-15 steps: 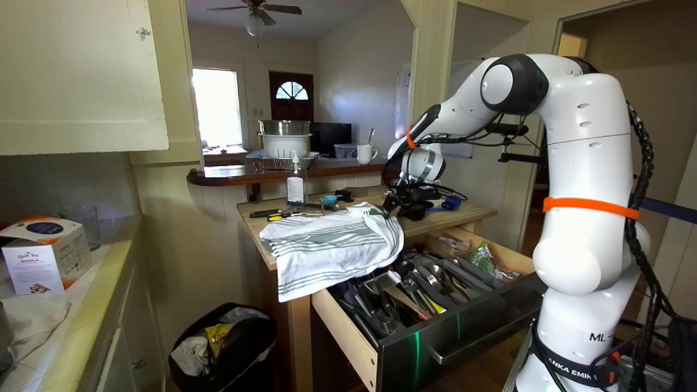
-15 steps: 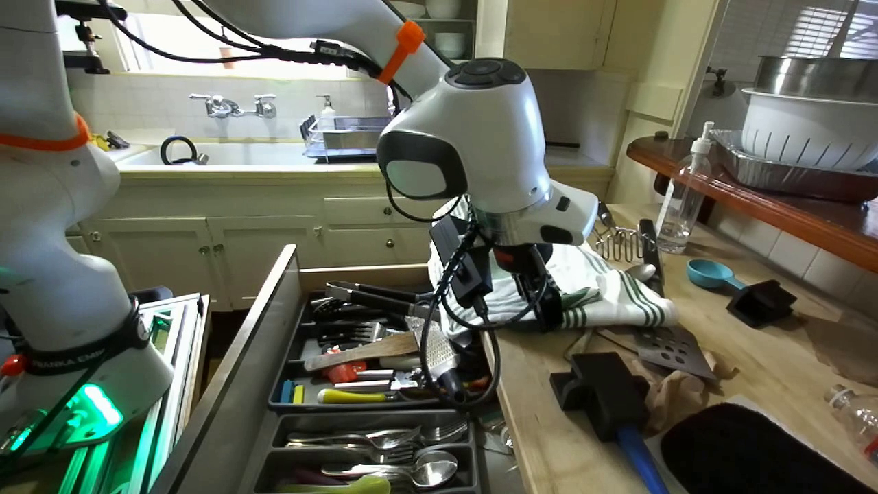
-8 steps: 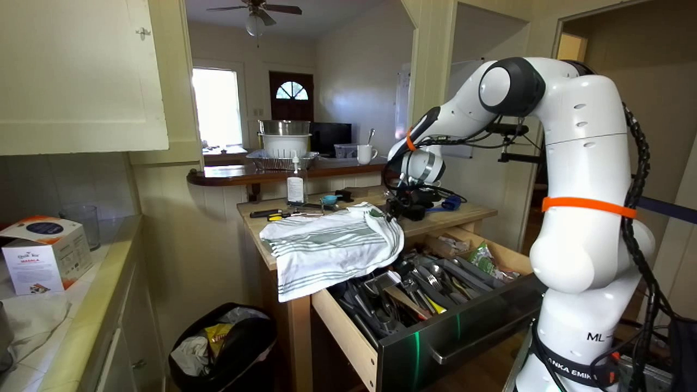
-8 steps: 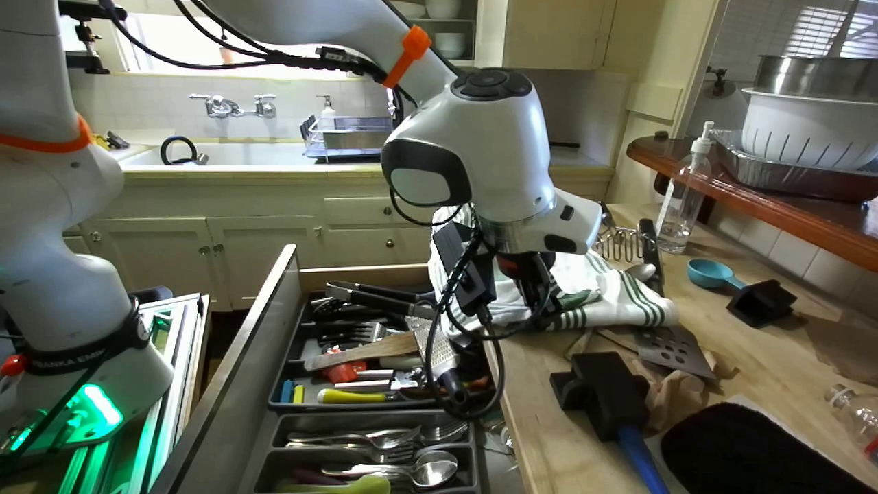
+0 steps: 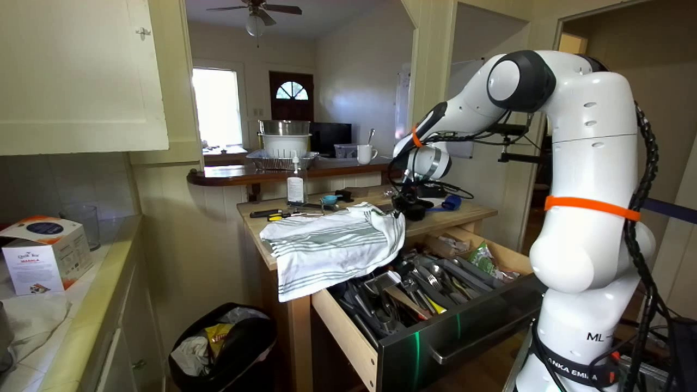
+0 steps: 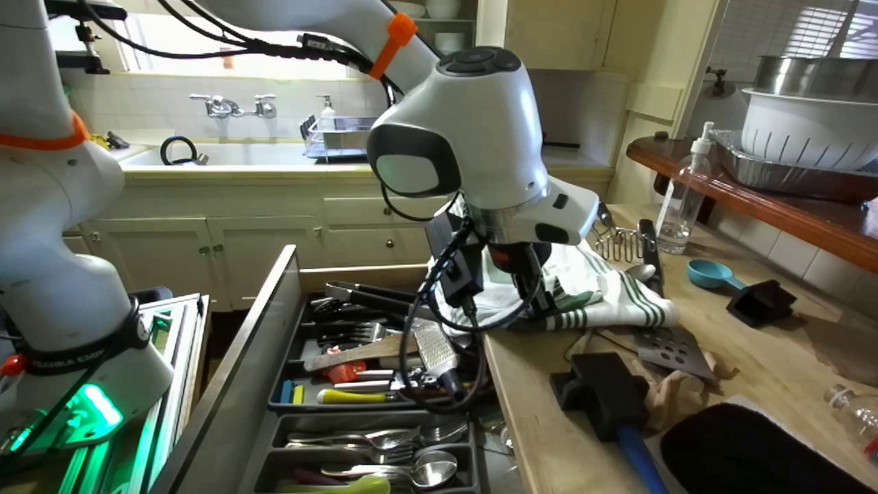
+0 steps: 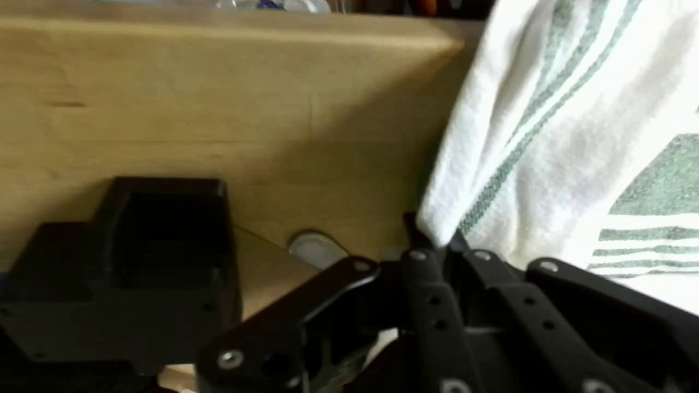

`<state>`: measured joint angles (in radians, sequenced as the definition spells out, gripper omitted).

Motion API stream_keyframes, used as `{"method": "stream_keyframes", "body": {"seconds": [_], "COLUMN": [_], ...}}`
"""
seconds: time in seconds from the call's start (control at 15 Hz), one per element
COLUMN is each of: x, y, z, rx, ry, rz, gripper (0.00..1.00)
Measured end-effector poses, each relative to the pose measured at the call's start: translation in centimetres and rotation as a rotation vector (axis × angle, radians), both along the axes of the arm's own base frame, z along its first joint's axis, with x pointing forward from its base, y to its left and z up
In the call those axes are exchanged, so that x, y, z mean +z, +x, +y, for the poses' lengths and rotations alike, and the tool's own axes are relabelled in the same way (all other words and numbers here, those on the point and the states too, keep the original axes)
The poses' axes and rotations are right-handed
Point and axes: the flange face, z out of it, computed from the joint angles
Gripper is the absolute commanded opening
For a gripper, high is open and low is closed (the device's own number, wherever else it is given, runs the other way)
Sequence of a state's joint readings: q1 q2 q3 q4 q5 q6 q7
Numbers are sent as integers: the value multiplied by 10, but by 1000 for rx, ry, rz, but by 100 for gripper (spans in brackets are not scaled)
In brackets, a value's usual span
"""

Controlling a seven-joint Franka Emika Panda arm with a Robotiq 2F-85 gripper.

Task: Unfold the towel completely

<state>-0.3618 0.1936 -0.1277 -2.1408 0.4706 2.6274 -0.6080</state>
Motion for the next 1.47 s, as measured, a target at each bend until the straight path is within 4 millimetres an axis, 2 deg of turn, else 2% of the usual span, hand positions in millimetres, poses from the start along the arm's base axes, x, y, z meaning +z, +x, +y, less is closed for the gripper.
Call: {"method": "stream_keyframes", "body": {"seconds": [0.13, 0.27, 0.33, 0.47, 0.6, 0.73, 1.0, 1.13, 1.2, 1.47], "x": [7, 9, 9, 7, 10, 26, 71, 89, 94, 97], "y": [-27, -64, -82, -114, -125, -111, -49, -16, -1, 60], "z": [-7, -13, -16, -24, -26, -10, 57, 88, 97, 106], "rx": [-77, -171, -218, -312, -360, -314, -128, -23, 22, 172], "ry": [-12, -24, -41, -76, -112, -142, -212, -271, -311, -478], "rz": [36, 85, 104, 132, 147, 117, -5, -44, -52, -53], "gripper": [2, 2, 32, 38, 54, 69, 100, 100, 100, 100]}}
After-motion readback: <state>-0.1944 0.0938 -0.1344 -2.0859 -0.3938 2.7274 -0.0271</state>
